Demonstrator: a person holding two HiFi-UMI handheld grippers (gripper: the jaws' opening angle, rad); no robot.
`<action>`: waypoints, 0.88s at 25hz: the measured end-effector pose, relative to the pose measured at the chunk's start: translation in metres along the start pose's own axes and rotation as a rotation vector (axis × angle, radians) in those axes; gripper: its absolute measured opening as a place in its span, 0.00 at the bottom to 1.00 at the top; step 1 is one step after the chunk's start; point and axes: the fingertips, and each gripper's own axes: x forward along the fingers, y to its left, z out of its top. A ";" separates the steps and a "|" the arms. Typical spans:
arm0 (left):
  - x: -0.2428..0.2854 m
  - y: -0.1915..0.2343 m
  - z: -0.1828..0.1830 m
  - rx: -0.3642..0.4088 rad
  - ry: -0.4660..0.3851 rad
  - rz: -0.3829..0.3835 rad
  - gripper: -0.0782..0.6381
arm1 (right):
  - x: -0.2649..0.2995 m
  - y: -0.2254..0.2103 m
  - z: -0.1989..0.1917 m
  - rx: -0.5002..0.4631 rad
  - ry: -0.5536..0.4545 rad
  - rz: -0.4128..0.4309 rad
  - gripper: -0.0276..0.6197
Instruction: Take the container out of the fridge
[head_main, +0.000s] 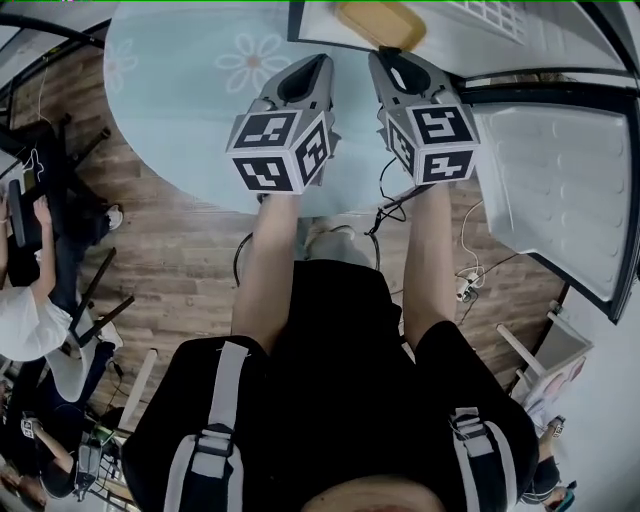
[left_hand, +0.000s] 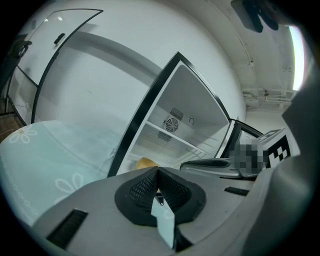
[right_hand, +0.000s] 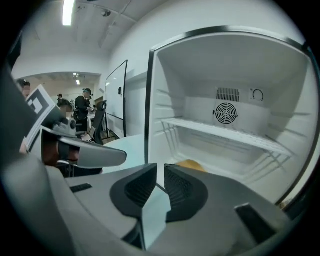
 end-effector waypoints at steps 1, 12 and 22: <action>0.004 0.002 -0.002 0.000 0.009 0.001 0.11 | 0.007 -0.005 -0.006 -0.018 0.022 -0.008 0.12; 0.034 0.014 -0.005 -0.007 0.058 -0.006 0.11 | 0.073 -0.043 -0.058 -0.255 0.276 -0.051 0.17; 0.036 0.033 -0.002 -0.023 0.060 0.027 0.11 | 0.100 -0.057 -0.085 -0.392 0.418 -0.065 0.16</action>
